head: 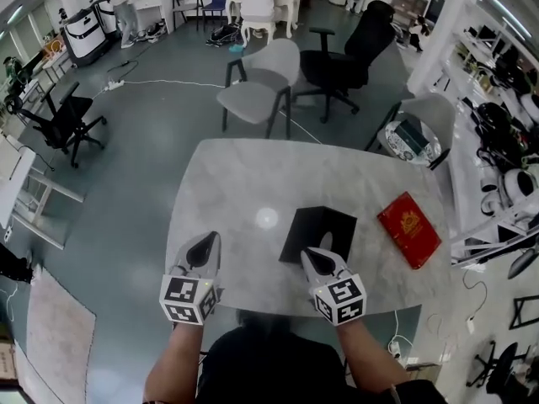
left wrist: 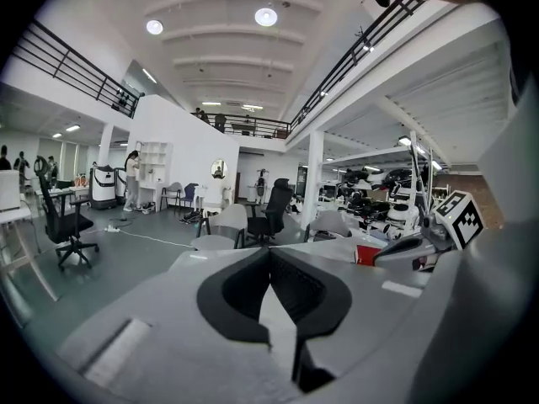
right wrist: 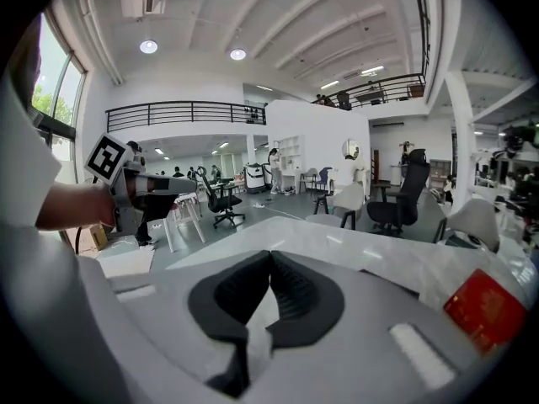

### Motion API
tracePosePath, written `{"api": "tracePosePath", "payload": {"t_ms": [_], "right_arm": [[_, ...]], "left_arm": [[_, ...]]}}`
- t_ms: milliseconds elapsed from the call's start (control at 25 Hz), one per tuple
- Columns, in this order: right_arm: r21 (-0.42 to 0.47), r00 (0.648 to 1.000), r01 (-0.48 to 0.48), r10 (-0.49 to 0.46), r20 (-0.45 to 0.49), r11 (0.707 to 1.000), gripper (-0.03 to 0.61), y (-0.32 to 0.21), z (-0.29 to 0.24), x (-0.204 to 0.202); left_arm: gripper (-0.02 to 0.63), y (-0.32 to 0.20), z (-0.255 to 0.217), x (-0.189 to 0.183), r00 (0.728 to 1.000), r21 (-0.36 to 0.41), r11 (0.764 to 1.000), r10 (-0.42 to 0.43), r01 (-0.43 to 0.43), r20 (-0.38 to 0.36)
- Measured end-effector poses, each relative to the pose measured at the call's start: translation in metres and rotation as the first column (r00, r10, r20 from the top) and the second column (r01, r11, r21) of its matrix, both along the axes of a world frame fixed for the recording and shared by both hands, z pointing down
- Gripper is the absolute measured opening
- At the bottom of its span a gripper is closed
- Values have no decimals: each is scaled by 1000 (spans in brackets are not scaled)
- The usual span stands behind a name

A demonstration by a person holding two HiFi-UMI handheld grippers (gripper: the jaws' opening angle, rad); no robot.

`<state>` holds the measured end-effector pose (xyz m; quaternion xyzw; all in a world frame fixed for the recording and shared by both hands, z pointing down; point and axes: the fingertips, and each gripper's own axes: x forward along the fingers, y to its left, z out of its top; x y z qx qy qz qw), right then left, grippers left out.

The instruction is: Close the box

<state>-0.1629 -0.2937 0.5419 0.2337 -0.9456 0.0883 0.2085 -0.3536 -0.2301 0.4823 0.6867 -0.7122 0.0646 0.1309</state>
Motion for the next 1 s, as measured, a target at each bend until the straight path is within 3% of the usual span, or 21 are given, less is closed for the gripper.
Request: {"api": "tracePosePath", "payload": {"t_ms": [280, 520, 760, 1000], "right_arm": [[-27, 996, -40, 38, -87, 999, 3, -10, 21, 25], [5, 969, -106, 104, -226, 994, 44, -4, 49, 16], [74, 920, -117, 136, -367, 990, 100, 18, 64, -24], [138, 829, -70, 134, -543, 988, 118, 42, 94, -40]], "left_arm": [[9, -26, 14, 35, 995, -65, 993, 101, -101, -15], [9, -31, 25, 27, 971, -58, 969, 237, -239, -31], [9, -11, 38, -6, 922, -78, 919, 384, -387, -51], [9, 13, 46, -28, 878, -71, 876, 474, -478, -67]]}}
